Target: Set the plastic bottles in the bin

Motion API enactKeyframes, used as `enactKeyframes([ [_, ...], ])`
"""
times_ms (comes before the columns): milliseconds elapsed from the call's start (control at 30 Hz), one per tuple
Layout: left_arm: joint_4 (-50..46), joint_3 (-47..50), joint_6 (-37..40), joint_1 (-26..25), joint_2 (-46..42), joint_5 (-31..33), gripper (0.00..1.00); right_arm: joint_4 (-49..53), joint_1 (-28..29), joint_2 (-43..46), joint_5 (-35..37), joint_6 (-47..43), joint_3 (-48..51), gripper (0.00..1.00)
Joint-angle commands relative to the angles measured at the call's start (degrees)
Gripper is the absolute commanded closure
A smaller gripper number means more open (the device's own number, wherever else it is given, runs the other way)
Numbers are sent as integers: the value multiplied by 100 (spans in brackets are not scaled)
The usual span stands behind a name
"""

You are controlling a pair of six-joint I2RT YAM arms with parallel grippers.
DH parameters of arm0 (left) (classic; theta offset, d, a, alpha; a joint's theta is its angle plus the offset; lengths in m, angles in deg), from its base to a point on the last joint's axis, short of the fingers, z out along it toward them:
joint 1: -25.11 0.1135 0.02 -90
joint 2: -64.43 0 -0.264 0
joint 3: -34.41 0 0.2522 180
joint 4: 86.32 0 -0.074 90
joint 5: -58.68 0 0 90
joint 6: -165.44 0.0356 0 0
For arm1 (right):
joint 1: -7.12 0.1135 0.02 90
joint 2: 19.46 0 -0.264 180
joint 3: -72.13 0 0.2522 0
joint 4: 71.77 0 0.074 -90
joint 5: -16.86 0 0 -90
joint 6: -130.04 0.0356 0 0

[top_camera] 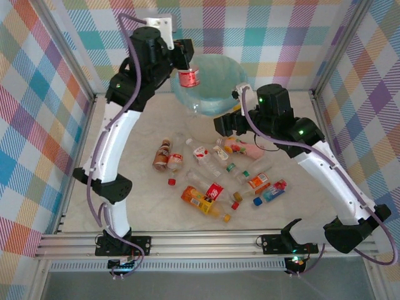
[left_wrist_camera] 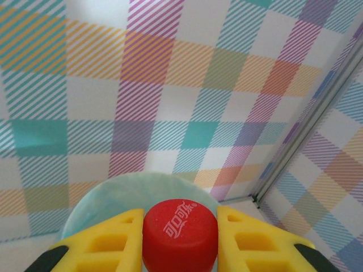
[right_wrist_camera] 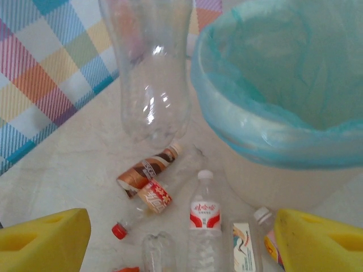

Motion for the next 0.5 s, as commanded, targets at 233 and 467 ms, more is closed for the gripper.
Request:
enactKeyframes([
  [233,1470,-572,-21,24,274,28,100,9,-371,-205,-402,341,-507,16],
  [467,2036,-599,-281,15,516,632,100,-847,-429,28,-794,701,-105,16],
])
